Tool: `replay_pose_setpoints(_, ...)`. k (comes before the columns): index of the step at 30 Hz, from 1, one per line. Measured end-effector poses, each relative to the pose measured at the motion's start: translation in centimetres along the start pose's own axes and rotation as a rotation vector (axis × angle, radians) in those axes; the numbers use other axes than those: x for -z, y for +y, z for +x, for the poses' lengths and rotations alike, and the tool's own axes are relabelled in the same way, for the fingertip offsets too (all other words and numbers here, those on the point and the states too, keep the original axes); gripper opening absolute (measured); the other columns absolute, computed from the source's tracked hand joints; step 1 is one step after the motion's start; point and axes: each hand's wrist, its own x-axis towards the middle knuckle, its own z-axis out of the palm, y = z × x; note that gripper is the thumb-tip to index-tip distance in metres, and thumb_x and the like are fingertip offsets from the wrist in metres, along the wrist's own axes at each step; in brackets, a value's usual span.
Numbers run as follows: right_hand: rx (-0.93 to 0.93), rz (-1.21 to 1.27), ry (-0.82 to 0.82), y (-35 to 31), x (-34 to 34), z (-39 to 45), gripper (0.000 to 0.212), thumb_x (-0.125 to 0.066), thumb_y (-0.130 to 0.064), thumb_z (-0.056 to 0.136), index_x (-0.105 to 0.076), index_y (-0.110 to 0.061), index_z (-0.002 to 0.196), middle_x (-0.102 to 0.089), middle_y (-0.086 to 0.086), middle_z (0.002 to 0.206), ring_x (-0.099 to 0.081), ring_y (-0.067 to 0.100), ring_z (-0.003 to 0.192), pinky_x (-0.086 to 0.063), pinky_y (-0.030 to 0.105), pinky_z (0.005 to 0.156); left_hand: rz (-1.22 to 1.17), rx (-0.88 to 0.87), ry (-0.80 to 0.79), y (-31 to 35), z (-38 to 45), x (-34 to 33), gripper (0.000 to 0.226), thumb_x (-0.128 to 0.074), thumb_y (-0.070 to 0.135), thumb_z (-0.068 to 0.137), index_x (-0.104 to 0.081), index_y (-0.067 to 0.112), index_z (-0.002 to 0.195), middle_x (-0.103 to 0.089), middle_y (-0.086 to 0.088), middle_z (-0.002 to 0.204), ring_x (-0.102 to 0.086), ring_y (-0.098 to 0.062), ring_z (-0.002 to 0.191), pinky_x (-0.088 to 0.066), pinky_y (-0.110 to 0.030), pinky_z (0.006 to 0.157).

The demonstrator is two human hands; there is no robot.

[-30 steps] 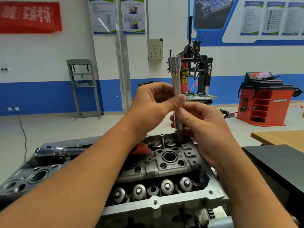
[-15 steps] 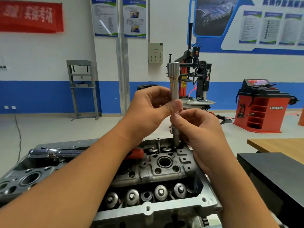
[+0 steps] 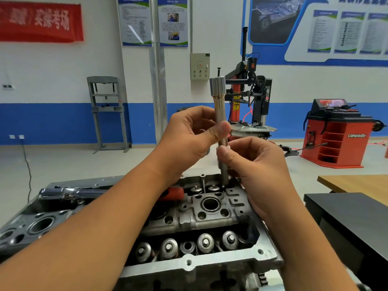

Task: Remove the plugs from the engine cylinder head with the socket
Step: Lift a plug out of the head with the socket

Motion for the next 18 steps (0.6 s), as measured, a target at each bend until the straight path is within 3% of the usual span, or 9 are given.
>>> replay_pose_setpoints(2,-0.011,-0.006,-0.021,-0.02,-0.1,-0.01,0.005,-0.079,-0.014,0.09,-0.075,-0.017,0.089,-0.076,0.013,0.081,-0.073,0.04,0.08,-0.062,0.043,0.068,-0.046,0.01,-0.057,0.07,-0.01,0.07,0.017,-0.062,0.017,0.1,-0.069,0.017,0.115,-0.077,-0.009,0.095,-0.056,-0.029,0.074,-0.045,-0.027,0.056)
replay_pose_setpoints(5,-0.056,0.026,-0.062,-0.24,-0.16,0.07,0.015,-0.07,-0.013,0.098,-0.078,-0.019,0.087,-0.075,0.016,0.085,-0.07,0.03,0.075,-0.06,0.039,0.067,-0.039,0.008,-0.044,0.17,0.03,0.04,0.022,-0.054,0.001,0.105,-0.069,0.014,0.115,-0.078,-0.01,0.093,-0.052,-0.025,0.068,-0.042,-0.028,0.056)
replay_pose_setpoints(7,-0.071,0.042,-0.069,-0.43,-0.16,0.03,0.014,-0.071,-0.021,0.097,-0.078,-0.019,0.085,-0.074,0.019,0.085,-0.068,0.026,0.074,-0.058,0.036,0.064,-0.033,-0.012,-0.021,0.22,0.07,-0.11,0.012,-0.063,0.006,0.1,-0.069,0.011,0.11,-0.078,-0.012,0.09,-0.056,-0.021,0.063,-0.043,-0.027,0.053)
replay_pose_setpoints(9,-0.04,0.007,-0.027,-0.44,-0.16,-0.08,0.021,-0.081,-0.035,0.084,-0.076,-0.015,0.086,-0.074,0.018,0.082,-0.071,0.029,0.074,-0.059,0.039,0.066,-0.02,-0.025,0.009,0.24,0.04,-0.24,0.019,-0.072,0.021,0.088,-0.07,0.011,0.104,-0.078,-0.015,0.09,-0.064,-0.031,0.071,-0.046,-0.029,0.054)
replay_pose_setpoints(11,-0.016,-0.049,0.01,-0.35,-0.22,-0.11,0.026,-0.083,-0.035,0.082,-0.074,-0.012,0.088,-0.075,0.014,0.079,-0.074,0.035,0.078,-0.062,0.048,0.07,-0.001,-0.029,0.022,0.22,0.03,-0.14,0.028,-0.073,0.03,0.082,-0.071,0.014,0.104,-0.079,-0.015,0.093,-0.07,-0.041,0.085,-0.053,-0.039,0.062)
replay_pose_setpoints(13,-0.022,-0.049,0.016,-0.33,-0.28,-0.09,0.015,-0.08,-0.028,0.089,-0.075,-0.013,0.085,-0.075,0.014,0.078,-0.073,0.037,0.078,-0.061,0.058,0.072,-0.026,-0.005,-0.016,0.25,0.0,-0.15,0.025,-0.067,0.026,0.09,-0.071,0.016,0.112,-0.08,-0.008,0.098,-0.074,-0.037,0.098,-0.059,-0.051,0.079)
replay_pose_setpoints(16,-0.069,-0.015,0.003,-0.4,-0.42,-0.02,0.02,-0.07,-0.025,0.099,-0.079,-0.015,0.083,-0.073,0.017,0.079,-0.067,0.031,0.073,-0.058,0.051,0.068,-0.032,0.015,-0.048,0.28,-0.02,-0.22,0.022,-0.057,0.004,0.103,-0.068,0.014,0.118,-0.08,-0.005,0.101,-0.076,-0.023,0.101,-0.061,-0.047,0.091)
replay_pose_setpoints(18,-0.086,0.037,0.009,-0.48,-0.4,-0.01,0.021,-0.07,-0.027,0.099,-0.08,-0.019,0.083,-0.072,0.015,0.08,-0.066,0.035,0.074,-0.057,0.046,0.065,-0.014,0.0,-0.011,0.37,-0.01,-0.24,0.018,-0.063,0.003,0.099,-0.069,0.012,0.114,-0.08,-0.01,0.099,-0.076,-0.029,0.096,-0.06,-0.055,0.093)
